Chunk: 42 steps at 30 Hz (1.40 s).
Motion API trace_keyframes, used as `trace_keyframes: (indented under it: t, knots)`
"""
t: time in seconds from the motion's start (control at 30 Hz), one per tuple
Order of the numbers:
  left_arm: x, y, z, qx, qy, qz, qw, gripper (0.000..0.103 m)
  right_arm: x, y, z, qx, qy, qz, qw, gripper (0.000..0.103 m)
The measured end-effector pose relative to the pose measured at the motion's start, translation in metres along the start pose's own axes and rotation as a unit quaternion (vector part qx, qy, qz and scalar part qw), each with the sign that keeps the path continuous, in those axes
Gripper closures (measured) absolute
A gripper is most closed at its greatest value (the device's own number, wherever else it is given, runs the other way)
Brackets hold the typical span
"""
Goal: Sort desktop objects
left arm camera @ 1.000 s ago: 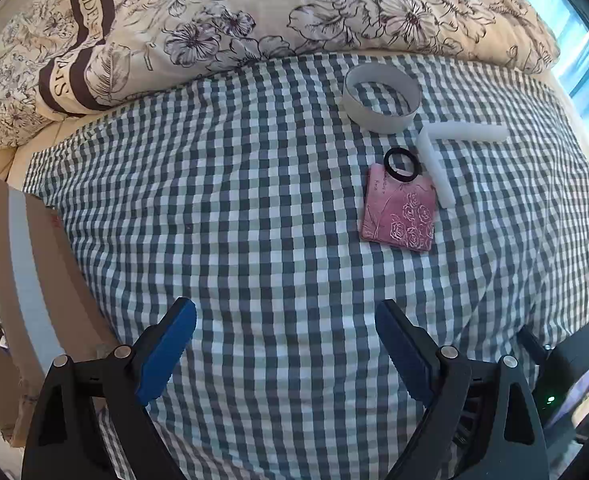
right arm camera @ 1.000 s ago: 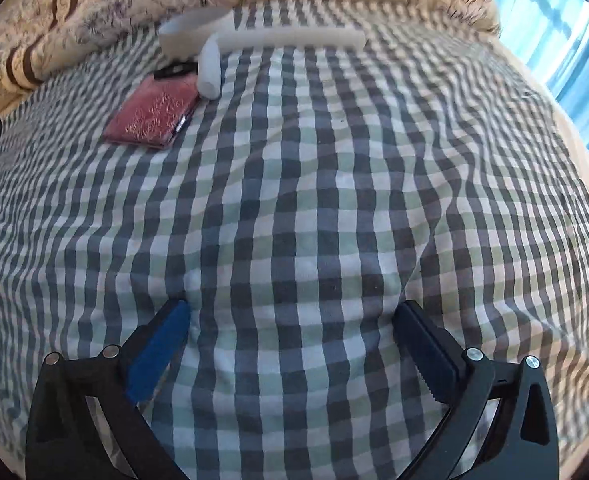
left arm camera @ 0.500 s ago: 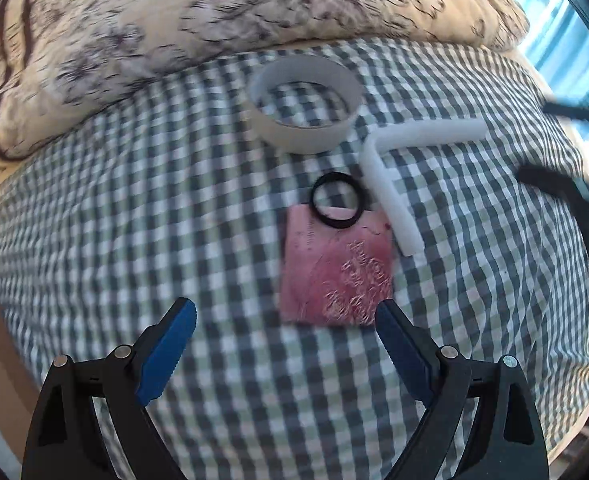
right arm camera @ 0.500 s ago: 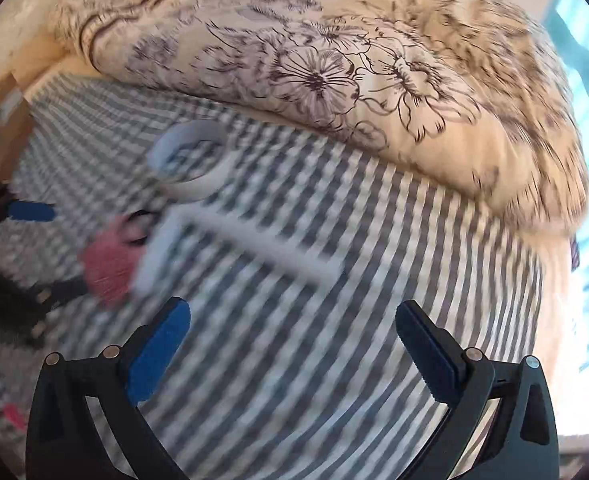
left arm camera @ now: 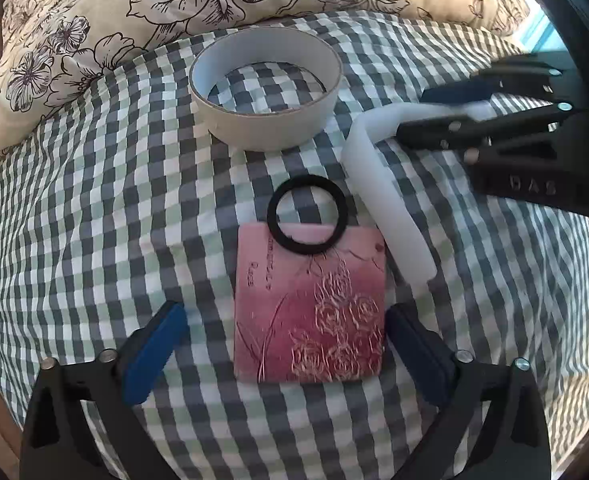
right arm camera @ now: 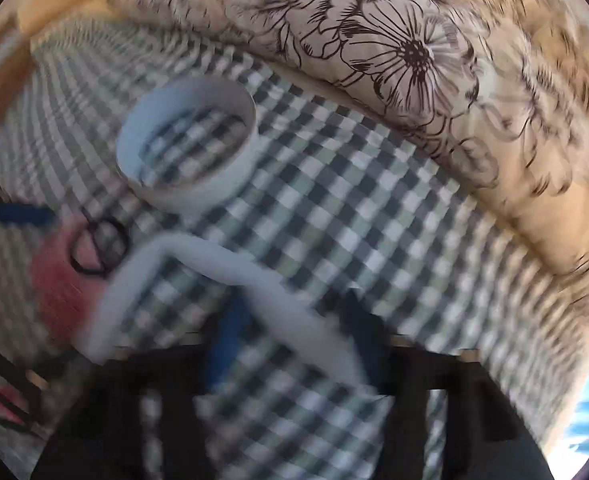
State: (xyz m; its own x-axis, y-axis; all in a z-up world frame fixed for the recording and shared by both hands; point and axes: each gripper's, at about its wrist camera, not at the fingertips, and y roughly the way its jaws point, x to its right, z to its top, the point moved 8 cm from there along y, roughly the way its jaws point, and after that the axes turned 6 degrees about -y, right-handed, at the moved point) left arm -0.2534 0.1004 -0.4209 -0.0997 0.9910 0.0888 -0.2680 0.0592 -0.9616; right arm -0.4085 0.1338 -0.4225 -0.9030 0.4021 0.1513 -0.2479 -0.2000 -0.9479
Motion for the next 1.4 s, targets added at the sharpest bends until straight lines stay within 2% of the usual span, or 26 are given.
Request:
trace_keyframes:
  t: [0.13,0.2,0.23,0.33,0.57,0.7,1.0,1.13,1.4]
  knots:
    - [0.002,0.001,-0.001,0.008,-0.007,-0.005,0.9999,0.002,0.002,-0.004,0.005,-0.001,0.056,0.027,0.998,0.083]
    - [0.000,-0.003,-0.003,0.016,-0.012,-0.014,0.9997,0.018,0.001,-0.010,0.004,0.001,0.082,0.040,0.996,0.094]
    - [-0.003,-0.007,-0.003,0.022,-0.017,-0.015,0.9995,0.034,0.001,-0.014,0.003,0.003,0.089,0.045,0.995,0.096]
    - [-0.015,-0.012,-0.005,0.012,-0.036,-0.039,0.9985,0.034,0.002,-0.031,-0.001,0.017,0.127,0.060,0.990,0.096]
    - [-0.023,-0.028,-0.015,0.013,-0.057,-0.031,0.9978,0.034,0.003,-0.080,-0.015,0.049,0.190,0.055,0.979,0.096]
    - [-0.028,-0.048,-0.015,0.017,-0.053,-0.021,0.9982,0.034,0.003,-0.109,-0.028,0.067,0.219,0.052,0.972,0.096]
    - [-0.046,-0.119,-0.018,0.068,-0.055,-0.004,0.9962,0.034,0.009,-0.198,-0.037,0.118,0.249,0.021,0.961,0.096]
    - [-0.062,-0.162,-0.015,0.101,-0.058,0.016,0.9931,0.034,-0.002,-0.237,-0.025,0.139,0.242,0.007,0.960,0.096]
    - [-0.142,-0.263,-0.011,0.163,-0.084,0.038,0.9824,0.034,-0.060,-0.308,0.016,0.185,0.219,0.008,0.958,0.096]
